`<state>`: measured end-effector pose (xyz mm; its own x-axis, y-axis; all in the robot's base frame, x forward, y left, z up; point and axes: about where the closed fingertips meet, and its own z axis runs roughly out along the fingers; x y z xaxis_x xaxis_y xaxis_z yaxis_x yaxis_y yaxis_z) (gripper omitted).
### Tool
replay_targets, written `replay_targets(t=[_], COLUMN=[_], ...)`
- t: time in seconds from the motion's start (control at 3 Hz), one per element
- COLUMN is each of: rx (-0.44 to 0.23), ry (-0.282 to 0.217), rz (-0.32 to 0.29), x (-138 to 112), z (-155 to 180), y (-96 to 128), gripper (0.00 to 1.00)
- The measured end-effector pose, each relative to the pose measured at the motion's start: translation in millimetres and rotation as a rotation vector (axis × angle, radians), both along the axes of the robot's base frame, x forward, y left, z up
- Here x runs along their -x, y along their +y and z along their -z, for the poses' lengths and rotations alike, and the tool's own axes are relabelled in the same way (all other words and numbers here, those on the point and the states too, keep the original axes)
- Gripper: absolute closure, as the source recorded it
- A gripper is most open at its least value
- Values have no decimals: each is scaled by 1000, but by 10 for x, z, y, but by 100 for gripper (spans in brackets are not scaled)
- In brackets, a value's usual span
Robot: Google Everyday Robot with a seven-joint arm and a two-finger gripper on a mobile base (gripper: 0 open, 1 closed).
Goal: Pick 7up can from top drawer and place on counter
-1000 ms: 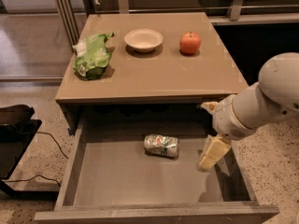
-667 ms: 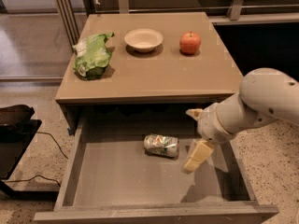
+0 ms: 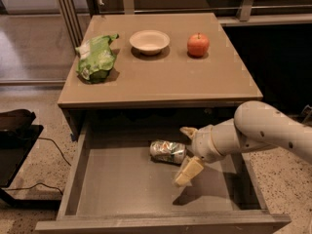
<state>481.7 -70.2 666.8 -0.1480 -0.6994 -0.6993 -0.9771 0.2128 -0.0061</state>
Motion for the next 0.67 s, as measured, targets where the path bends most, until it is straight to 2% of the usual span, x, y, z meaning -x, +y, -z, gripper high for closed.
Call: replay_targets(t=[0.33,0.67], rx=[-39,0], ry=[-71,-137], rz=[36,84], x=[-58,-180], z=[171,395], y=[135,223], gripper=[0,0])
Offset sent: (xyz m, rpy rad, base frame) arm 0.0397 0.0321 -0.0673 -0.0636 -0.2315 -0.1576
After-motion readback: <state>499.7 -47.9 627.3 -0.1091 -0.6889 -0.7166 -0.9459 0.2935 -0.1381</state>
